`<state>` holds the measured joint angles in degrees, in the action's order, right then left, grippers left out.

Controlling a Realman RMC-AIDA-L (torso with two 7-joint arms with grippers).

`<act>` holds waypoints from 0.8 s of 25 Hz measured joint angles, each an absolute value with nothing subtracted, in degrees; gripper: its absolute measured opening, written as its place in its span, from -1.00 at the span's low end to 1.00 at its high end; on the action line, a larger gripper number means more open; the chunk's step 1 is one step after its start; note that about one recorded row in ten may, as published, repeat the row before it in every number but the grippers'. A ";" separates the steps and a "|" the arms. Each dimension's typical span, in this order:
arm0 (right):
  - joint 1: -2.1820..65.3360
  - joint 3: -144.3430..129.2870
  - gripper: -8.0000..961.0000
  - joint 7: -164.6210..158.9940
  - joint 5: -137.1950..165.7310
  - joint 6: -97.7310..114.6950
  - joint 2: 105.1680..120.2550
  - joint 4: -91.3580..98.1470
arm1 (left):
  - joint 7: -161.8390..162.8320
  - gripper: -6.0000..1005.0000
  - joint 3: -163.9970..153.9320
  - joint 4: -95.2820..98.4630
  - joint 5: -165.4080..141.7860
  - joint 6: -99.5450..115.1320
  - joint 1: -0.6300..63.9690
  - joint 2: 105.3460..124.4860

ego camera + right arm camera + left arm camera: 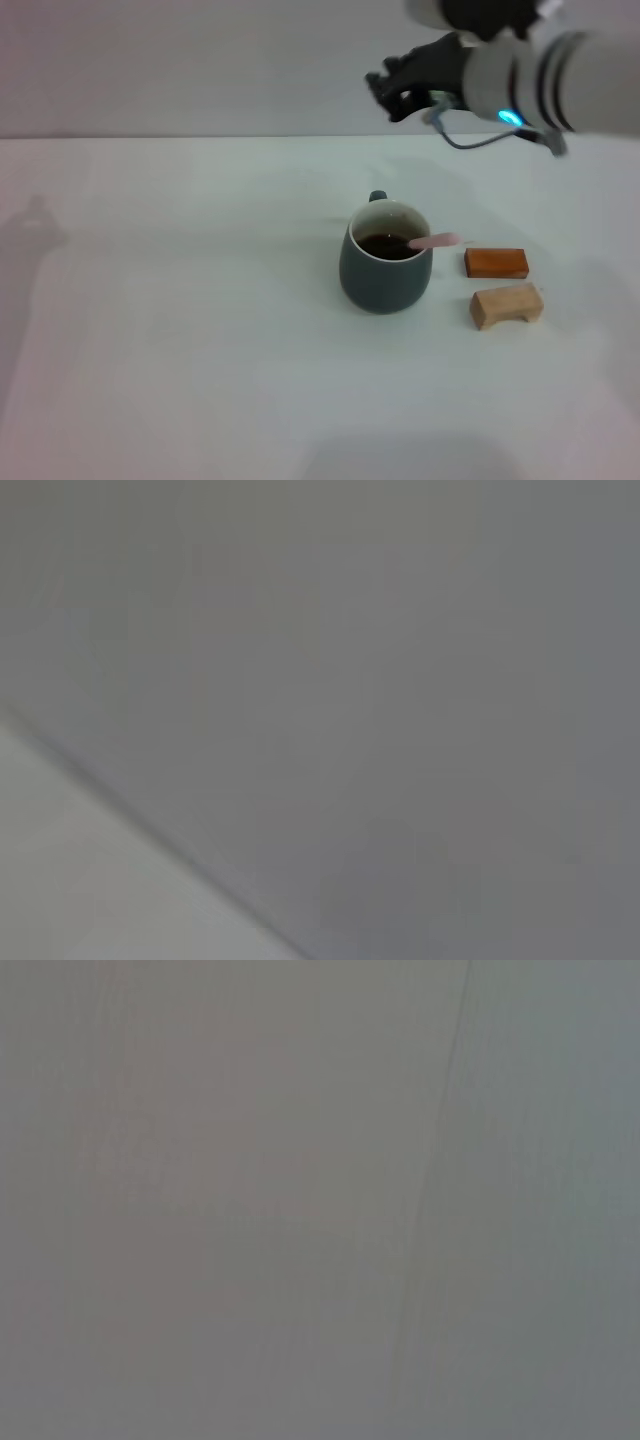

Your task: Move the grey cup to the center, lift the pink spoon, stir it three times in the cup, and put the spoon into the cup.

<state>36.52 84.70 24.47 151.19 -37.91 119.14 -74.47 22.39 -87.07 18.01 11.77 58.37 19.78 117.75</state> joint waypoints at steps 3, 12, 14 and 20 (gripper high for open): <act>24.65 81.50 -0.55 16.52 157.10 -27.69 119.14 -81.24 | 22.32 -0.99 -87.03 17.99 11.73 59.57 19.07 117.79; 2.65 88.90 -0.55 0.83 166.81 -1.98 119.29 -80.96 | 22.21 -0.99 -86.96 17.93 11.74 64.62 16.61 117.88; -0.20 90.87 -0.55 -0.17 166.80 4.46 119.39 -77.87 | 22.02 -0.99 -86.87 17.89 11.75 66.35 15.84 117.93; -3.50 94.27 -0.56 -0.07 163.76 32.04 119.61 -59.87 | 21.88 -0.99 -86.72 16.97 11.79 69.86 14.32 117.95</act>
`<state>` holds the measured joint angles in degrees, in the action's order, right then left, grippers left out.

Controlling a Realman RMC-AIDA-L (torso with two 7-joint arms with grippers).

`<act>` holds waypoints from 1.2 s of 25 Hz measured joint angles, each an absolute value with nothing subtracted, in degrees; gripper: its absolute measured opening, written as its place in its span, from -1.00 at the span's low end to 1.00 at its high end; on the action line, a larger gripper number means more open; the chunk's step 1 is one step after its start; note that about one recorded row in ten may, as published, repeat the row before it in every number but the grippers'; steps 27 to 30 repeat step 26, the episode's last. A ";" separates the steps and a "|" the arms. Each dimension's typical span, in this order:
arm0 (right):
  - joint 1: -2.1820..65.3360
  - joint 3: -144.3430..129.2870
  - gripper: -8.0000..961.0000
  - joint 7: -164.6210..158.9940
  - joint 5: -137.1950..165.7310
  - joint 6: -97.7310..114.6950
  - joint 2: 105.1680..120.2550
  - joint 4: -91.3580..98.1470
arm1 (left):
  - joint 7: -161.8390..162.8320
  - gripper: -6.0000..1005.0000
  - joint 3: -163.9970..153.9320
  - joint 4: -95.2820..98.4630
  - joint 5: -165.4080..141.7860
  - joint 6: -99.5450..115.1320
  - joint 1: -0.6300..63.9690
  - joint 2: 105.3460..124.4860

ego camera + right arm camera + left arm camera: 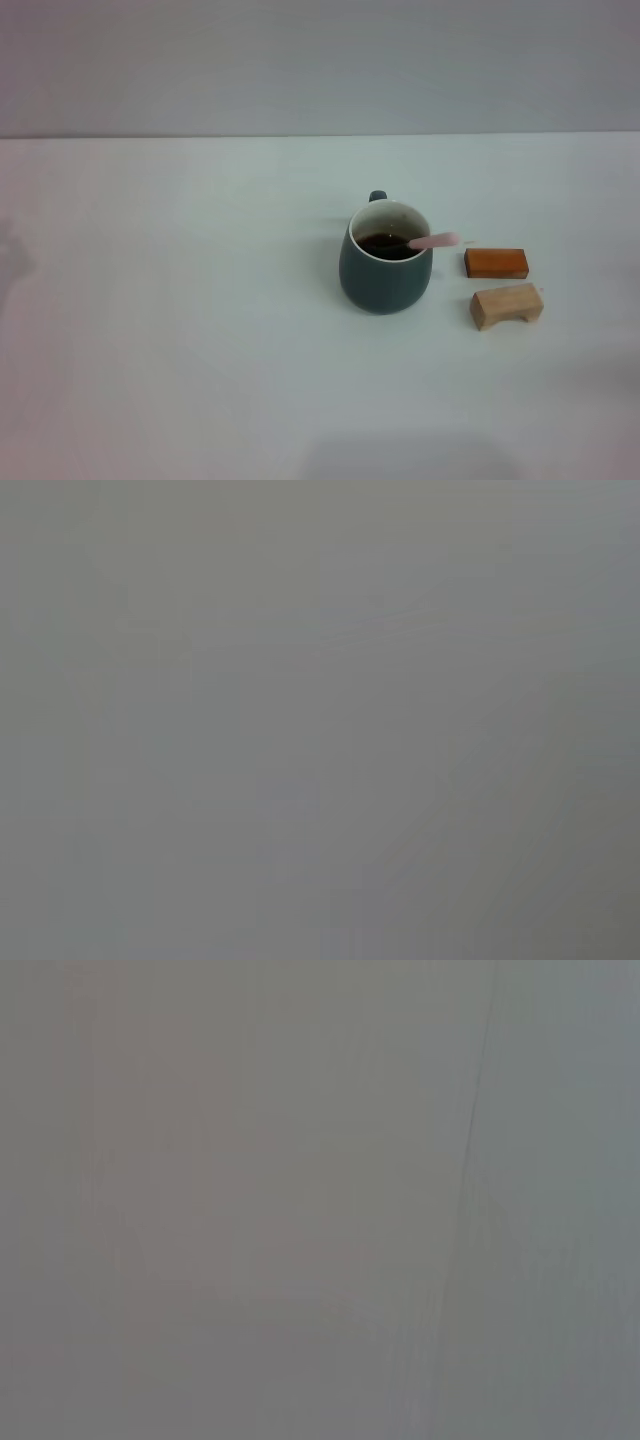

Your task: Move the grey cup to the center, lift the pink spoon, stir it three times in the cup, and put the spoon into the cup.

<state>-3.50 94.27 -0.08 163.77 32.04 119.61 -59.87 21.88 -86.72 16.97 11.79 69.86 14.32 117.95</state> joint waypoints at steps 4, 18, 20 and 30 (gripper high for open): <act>0.06 99.35 -0.56 1.17 160.73 49.62 119.30 -42.96 | 16.99 -0.99 -86.41 13.51 11.79 74.59 14.79 118.06; 14.84 110.53 -0.56 10.36 160.74 59.62 118.67 -18.21 | 12.30 -0.99 -82.81 10.49 12.20 74.02 17.96 118.34; 16.98 112.37 -0.56 10.40 160.74 60.08 118.50 -15.52 | 12.17 -0.99 -82.75 10.35 12.27 73.92 18.35 118.42; 17.94 113.03 -0.56 10.35 160.74 60.16 118.41 -14.67 | 12.46 -0.99 -82.71 9.60 12.31 73.35 19.09 118.54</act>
